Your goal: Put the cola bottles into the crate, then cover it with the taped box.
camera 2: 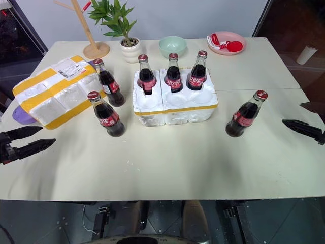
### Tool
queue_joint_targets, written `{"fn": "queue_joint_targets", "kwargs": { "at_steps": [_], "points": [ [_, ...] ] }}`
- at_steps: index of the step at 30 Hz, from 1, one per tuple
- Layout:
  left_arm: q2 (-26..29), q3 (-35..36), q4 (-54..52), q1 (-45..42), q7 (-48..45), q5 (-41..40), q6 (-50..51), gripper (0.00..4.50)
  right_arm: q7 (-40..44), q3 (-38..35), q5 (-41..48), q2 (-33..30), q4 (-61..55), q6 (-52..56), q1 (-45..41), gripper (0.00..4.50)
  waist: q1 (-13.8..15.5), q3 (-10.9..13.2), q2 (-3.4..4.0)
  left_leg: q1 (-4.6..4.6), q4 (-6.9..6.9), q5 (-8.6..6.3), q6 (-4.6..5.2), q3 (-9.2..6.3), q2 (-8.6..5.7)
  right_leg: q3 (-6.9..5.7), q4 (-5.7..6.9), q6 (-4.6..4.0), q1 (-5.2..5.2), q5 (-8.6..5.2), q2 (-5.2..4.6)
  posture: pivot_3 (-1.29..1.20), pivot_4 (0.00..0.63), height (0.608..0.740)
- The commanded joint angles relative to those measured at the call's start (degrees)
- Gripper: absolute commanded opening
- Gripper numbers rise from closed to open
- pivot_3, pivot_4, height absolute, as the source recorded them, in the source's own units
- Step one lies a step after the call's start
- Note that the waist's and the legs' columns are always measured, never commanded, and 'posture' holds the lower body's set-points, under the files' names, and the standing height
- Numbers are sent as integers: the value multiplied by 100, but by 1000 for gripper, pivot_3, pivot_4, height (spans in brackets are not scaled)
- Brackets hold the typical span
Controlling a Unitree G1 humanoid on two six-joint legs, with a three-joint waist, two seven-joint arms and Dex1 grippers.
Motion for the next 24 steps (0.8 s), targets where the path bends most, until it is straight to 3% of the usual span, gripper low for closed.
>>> {"fn": "queue_joint_targets", "kwargs": {
  "at_steps": [1,24],
  "points": [
    [2,82,-68,-137,118,18,-76,4438,-40,-175,67,48,-70,-63,-9,4500,7,0,0,0,0,0,0,0,0,0,0,0,0,0,0,0,150,739],
    [-128,-234,-184,-635,201,-226,85,4438,-148,-252,175,50,-37,62,-76,4500,2,0,0,2,3,0,0,2,-1,1,7,2,2,1,0,0,150,739]
  ]
}}
